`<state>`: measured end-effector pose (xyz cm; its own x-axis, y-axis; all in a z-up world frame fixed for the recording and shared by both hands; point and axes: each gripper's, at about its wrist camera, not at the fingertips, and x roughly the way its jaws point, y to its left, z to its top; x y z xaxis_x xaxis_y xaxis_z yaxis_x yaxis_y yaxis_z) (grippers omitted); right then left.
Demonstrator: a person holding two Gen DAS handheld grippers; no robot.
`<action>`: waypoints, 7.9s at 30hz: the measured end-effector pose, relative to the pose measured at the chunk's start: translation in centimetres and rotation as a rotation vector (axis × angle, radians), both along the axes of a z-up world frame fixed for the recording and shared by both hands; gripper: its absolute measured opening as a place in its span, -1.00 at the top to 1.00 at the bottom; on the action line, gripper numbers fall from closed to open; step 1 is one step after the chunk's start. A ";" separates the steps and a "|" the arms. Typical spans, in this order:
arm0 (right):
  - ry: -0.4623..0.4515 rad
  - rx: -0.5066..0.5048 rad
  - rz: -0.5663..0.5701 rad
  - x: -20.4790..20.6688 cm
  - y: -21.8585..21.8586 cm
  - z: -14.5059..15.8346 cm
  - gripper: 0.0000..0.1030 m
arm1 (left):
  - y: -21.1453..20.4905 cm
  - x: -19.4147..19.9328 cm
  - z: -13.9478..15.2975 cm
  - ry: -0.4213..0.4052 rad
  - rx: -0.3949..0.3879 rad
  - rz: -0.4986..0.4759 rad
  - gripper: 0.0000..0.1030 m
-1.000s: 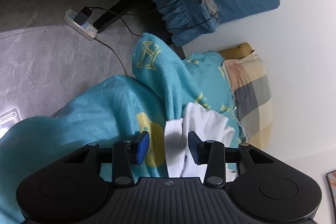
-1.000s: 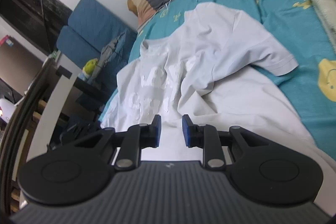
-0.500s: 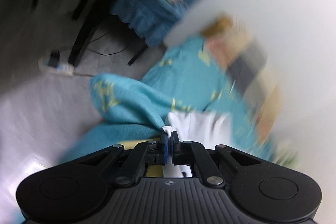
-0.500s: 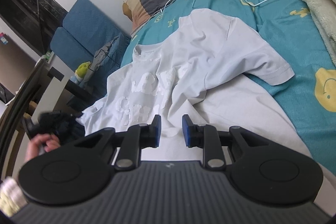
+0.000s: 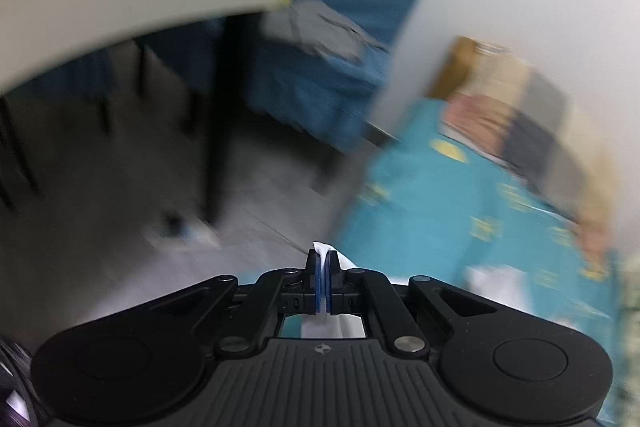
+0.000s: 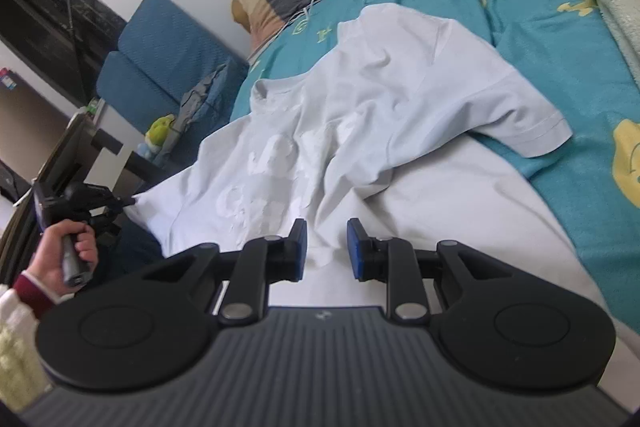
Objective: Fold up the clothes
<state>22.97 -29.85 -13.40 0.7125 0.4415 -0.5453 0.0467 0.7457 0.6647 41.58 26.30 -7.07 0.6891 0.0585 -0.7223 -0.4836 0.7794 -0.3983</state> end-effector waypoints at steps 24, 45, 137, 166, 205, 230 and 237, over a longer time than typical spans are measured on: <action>0.003 0.020 0.025 0.2 0.3 -0.3 0.51 | 3.4 -13.0 -12.0 -0.152 -0.713 0.295 0.21; 0.003 -0.066 0.018 0.7 0.8 -0.7 0.51 | 1.8 -9.8 -10.9 0.067 -0.238 0.130 0.94; -0.157 -0.177 0.000 -5.4 -2.0 5.7 -0.54 | -19.4 -35.3 6.1 0.464 0.315 -0.543 -0.57; -0.051 -0.087 -0.134 -2.2 -7.5 3.1 -0.54 | -27.8 -26.0 0.0 0.043 0.289 -0.518 -0.58; -0.178 -0.368 0.309 5.0 5.3 -0.8 0.44 | -20.7 -24.2 -2.7 0.017 0.040 -0.402 -0.58; 0.046 0.004 -0.146 9.2 -4.7 -5.5 -0.18 | -22.2 -23.2 -5.2 0.098 0.030 -0.418 -0.58; 0.008 -0.055 -0.099 10.6 -4.0 -4.4 0.87 | -22.2 -23.3 -5.1 0.093 0.018 -0.423 -0.58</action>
